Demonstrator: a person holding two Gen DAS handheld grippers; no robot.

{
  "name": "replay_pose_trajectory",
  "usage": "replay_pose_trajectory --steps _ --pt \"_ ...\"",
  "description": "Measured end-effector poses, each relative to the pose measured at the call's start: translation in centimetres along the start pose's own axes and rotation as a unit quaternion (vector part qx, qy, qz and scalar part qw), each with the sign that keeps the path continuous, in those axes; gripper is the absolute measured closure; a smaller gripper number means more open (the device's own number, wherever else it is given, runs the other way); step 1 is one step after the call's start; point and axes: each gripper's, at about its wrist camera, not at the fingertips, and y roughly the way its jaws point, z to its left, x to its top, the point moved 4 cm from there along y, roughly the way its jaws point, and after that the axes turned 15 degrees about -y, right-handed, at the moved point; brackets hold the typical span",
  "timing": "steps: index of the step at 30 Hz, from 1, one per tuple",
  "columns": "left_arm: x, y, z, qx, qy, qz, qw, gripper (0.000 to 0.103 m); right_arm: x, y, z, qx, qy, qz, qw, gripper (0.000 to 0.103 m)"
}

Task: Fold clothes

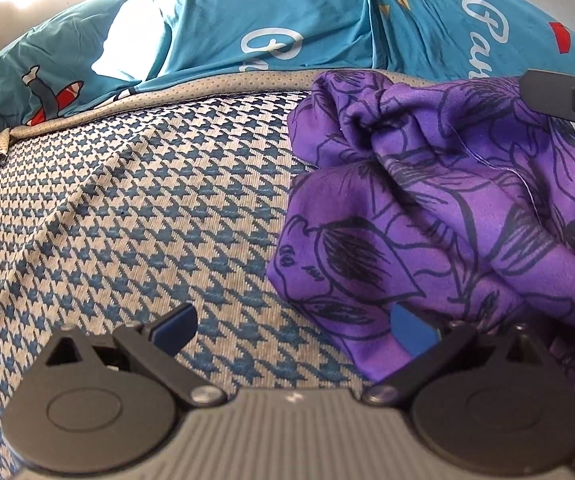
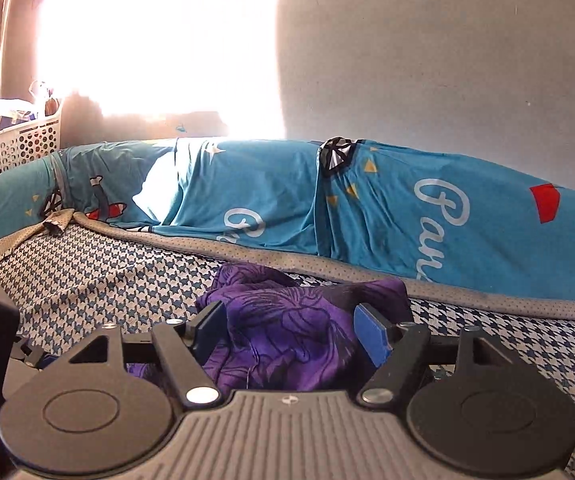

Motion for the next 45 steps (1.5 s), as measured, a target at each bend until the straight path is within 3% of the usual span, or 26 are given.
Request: replay_pose_trajectory --steps 10,15,17,19,21,23,31,38,45 --pt "0.0 0.7 0.1 -0.009 -0.023 0.018 0.9995 0.000 0.6 4.4 2.3 0.043 -0.051 0.017 0.998 0.032" --pt "0.1 1.0 0.4 -0.016 -0.039 0.029 0.9987 0.000 -0.3 6.4 3.3 0.043 -0.073 0.054 0.995 0.034" --pt "0.1 1.1 0.5 -0.017 -0.044 0.032 0.9984 0.000 -1.0 6.9 3.7 0.035 -0.091 0.066 0.993 0.046" --pt "0.2 1.0 0.4 -0.016 -0.043 0.030 0.9985 0.000 -1.5 7.0 3.6 0.018 -0.097 0.074 0.992 0.072" --pt "0.2 0.9 0.3 -0.013 -0.036 0.023 0.9990 0.000 -1.7 6.9 2.8 0.011 -0.077 0.073 0.994 0.087" --pt "0.2 0.7 0.1 -0.010 -0.026 0.015 0.9995 0.000 -1.6 6.5 1.7 0.008 -0.044 0.064 0.997 0.093" --pt "0.5 0.5 0.0 -0.010 -0.030 0.006 0.9995 0.000 -0.3 3.0 -3.7 -0.085 0.053 0.017 0.995 0.095" --pt "0.7 0.1 -0.3 -0.008 -0.019 -0.013 0.9997 0.000 -1.6 -0.5 -9.9 -0.185 0.133 0.011 0.974 0.095" --pt "1.0 0.0 -0.3 -0.015 -0.026 -0.020 0.9993 0.000 -4.8 -3.5 -14.6 -0.249 0.178 0.037 0.951 0.095"
